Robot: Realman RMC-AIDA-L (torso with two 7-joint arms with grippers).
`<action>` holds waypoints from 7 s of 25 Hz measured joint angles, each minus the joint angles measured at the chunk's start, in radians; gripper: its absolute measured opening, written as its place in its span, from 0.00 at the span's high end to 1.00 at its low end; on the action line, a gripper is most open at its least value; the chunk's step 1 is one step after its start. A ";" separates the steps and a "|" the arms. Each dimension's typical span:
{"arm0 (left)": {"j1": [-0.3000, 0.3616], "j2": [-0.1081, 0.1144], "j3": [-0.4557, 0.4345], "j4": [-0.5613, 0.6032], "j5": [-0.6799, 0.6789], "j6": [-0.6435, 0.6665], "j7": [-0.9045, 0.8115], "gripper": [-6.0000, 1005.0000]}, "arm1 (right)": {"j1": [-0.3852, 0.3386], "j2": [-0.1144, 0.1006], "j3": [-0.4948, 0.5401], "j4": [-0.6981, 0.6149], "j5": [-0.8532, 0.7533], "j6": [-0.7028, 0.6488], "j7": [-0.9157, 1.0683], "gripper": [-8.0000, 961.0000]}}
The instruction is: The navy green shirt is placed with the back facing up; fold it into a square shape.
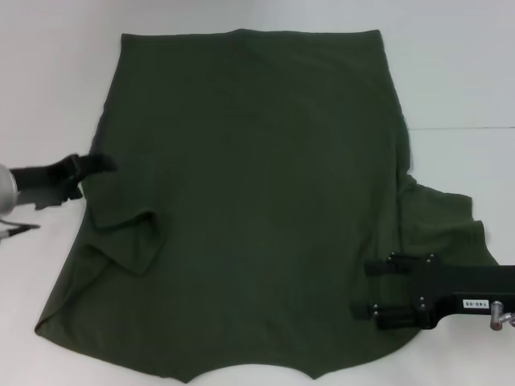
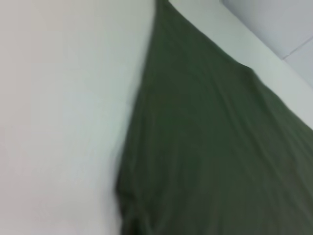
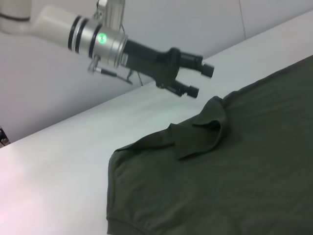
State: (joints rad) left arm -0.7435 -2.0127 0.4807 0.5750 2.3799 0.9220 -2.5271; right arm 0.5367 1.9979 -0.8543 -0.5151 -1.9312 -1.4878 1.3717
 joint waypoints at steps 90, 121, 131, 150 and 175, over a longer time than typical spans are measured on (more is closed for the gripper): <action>0.121 -0.072 0.022 -0.119 -0.465 0.015 0.458 0.10 | -0.004 -0.007 -0.005 -0.002 0.000 0.001 0.018 0.03; 0.191 -0.087 0.087 -0.037 -0.650 0.103 0.718 0.10 | -0.015 -0.009 -0.005 0.000 -0.001 0.001 0.016 0.03; 0.238 -0.087 0.022 0.001 -0.395 0.171 0.727 0.10 | -0.009 -0.009 -0.008 0.000 -0.002 0.000 0.015 0.03; 0.220 -0.086 0.029 -0.007 -0.291 0.346 0.643 0.10 | -0.009 -0.009 -0.009 0.000 -0.005 -0.006 0.016 0.03; 0.226 -0.086 0.004 -0.003 -0.254 0.249 0.708 0.10 | 0.008 0.000 -0.009 0.000 -0.028 0.000 0.018 0.03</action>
State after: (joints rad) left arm -0.5175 -2.0983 0.4849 0.5720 2.1257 1.1709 -1.8196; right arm 0.5445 1.9975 -0.8628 -0.5155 -1.9593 -1.4876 1.3900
